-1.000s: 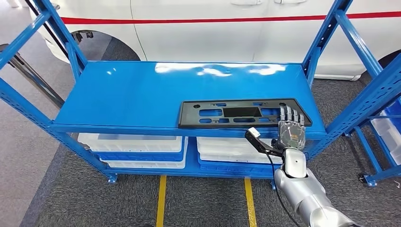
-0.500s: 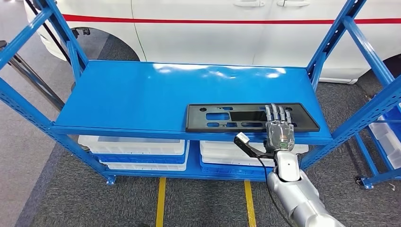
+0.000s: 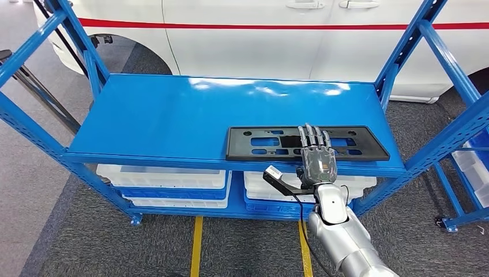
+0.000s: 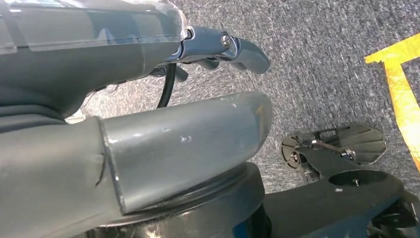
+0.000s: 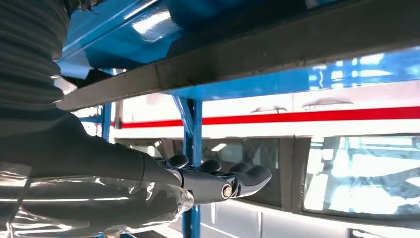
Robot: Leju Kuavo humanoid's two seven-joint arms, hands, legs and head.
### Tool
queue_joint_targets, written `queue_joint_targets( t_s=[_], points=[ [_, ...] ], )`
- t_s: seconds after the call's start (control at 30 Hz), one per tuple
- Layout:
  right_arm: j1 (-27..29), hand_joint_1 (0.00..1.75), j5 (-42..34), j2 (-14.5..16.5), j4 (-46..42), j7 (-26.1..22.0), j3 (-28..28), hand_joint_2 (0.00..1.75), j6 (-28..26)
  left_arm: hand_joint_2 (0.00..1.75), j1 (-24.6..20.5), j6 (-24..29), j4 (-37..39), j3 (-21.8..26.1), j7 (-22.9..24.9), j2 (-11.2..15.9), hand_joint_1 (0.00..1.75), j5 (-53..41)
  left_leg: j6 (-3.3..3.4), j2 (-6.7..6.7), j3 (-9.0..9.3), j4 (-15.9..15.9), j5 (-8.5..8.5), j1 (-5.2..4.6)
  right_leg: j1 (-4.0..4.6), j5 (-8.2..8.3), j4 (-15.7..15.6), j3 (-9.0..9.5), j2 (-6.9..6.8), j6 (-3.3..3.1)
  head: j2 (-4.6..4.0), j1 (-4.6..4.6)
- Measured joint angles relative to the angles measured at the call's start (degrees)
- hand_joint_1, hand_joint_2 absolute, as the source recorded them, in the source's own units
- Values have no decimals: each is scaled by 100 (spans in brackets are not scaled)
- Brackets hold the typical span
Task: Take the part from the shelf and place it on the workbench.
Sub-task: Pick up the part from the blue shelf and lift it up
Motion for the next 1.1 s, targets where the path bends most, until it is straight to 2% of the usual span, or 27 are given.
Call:
queue_joint_targets(
  t_s=[1.1],
  points=[
    [15, 0, -207, 47, -67, -52, 92, 175, 0, 0, 0, 21, 0, 48, -52, -2, 0, 25, -2, 0, 2, -3, 1, 3, 4, -6, 15, -8, 2, 0, 0, 0]
  ],
)
